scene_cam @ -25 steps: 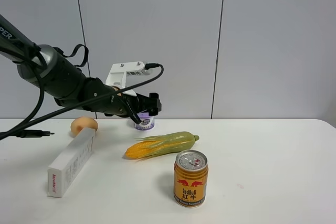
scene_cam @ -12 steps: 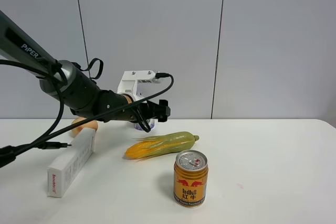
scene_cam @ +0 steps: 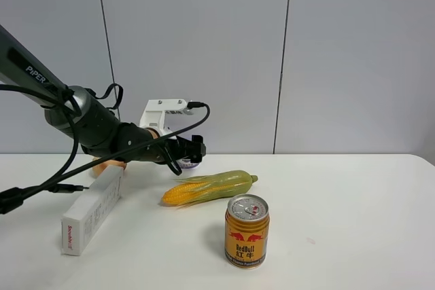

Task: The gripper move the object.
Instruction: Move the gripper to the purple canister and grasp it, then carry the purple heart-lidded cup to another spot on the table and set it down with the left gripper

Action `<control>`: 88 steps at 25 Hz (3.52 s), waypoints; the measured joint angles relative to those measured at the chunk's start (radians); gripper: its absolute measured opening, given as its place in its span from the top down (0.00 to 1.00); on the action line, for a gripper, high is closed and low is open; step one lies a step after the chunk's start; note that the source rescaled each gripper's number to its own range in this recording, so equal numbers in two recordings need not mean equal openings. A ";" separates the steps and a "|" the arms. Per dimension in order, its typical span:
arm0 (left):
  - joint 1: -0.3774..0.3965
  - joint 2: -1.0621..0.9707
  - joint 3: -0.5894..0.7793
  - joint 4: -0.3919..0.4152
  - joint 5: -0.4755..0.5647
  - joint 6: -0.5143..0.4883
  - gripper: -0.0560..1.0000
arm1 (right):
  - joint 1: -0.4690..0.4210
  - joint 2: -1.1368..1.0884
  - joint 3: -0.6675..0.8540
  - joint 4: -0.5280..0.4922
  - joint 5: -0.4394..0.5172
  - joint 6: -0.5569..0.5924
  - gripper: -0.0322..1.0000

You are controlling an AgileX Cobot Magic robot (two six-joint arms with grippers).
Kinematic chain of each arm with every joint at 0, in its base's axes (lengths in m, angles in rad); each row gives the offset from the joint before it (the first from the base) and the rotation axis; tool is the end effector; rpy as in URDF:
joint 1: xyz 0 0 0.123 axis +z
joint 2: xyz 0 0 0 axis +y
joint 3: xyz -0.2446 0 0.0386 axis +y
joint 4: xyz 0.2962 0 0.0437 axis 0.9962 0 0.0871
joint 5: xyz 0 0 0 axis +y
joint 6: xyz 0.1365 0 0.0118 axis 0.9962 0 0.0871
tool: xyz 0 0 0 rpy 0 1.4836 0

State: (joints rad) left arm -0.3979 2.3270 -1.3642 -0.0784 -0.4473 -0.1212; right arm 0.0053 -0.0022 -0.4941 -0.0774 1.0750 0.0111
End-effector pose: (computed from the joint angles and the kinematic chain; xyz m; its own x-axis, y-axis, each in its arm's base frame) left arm 0.4862 -0.1993 -0.0008 -0.4453 -0.0196 -0.8952 0.2791 0.9469 -0.1596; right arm 0.1155 -0.0087 0.2761 -0.4721 -0.0282 -0.8811 0.0426 0.9976 -0.0548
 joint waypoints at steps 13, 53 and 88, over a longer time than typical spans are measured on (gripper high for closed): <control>0.019 0.028 -0.087 0.001 -0.002 0.004 0.00 | 0.000 0.000 0.000 0.000 0.000 0.000 0.00; 0.019 0.197 -0.321 0.027 0.084 0.003 0.00 | 0.000 0.000 0.000 0.000 0.000 0.000 0.00; -0.054 -0.035 -0.321 0.027 0.324 0.000 0.93 | 0.000 0.000 0.000 0.000 0.000 0.000 0.00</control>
State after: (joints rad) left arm -0.4522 2.2922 -1.6854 -0.0515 -0.1229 -0.1212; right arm 0.0053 -0.0022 -0.4941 -0.0774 1.0750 0.0111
